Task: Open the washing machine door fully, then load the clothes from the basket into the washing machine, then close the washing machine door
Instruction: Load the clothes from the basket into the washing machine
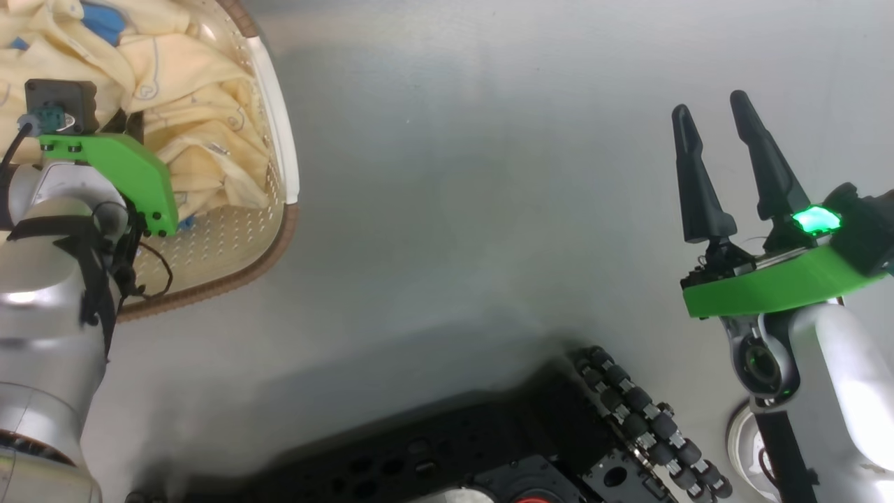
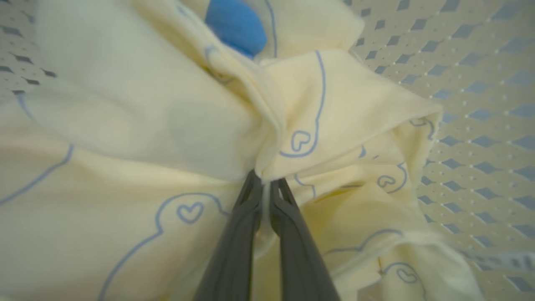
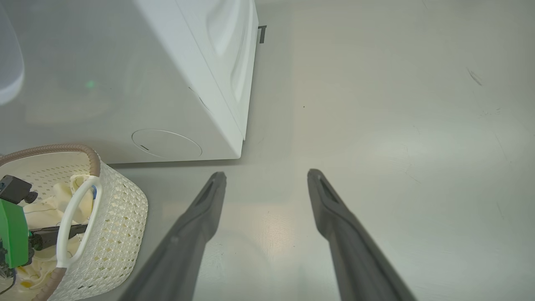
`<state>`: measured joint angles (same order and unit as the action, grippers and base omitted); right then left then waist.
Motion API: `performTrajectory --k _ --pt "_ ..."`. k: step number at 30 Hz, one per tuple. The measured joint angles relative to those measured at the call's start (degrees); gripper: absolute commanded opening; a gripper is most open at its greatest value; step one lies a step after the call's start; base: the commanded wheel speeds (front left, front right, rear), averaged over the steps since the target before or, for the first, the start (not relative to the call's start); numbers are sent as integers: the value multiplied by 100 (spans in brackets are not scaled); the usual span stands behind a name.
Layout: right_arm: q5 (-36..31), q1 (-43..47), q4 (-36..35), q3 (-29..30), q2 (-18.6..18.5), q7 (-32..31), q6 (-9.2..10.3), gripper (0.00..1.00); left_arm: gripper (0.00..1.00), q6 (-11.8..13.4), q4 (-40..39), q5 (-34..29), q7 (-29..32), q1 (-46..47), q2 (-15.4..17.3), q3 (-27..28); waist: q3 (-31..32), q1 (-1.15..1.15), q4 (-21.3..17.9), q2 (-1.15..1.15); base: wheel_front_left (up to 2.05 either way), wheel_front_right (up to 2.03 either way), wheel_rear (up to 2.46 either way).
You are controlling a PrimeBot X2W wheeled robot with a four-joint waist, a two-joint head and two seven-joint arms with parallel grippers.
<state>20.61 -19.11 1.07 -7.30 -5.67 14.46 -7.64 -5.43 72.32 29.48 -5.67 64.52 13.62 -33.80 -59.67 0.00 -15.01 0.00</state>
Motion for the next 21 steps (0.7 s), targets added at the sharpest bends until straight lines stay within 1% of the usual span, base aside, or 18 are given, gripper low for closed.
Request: performTrajectory --k 5,10,15,18,21 --pt "0 0 -1 49 -29 0 0 100 0 51 46 40 -232 2 -36 21 51 0 76 0 0 0 0" --pt "-1 1 0 100 -52 0 0 100 0 122 70 109 -602 -22 -125 47 168 0 205 0 0 0 0" --pt "-19 3 2 159 -118 0 0 100 0 269 -59 136 -843 -213 -208 80 372 0 377 0 0 0 0" --pt "-49 10 1 191 -137 0 0 100 0 355 -356 137 -849 -470 -220 200 531 0 491 0 0 0 0" --pt "-53 25 3 234 -157 0 0 100 0 582 -1001 91 -849 -789 -193 368 700 0 607 0 0 0 0"
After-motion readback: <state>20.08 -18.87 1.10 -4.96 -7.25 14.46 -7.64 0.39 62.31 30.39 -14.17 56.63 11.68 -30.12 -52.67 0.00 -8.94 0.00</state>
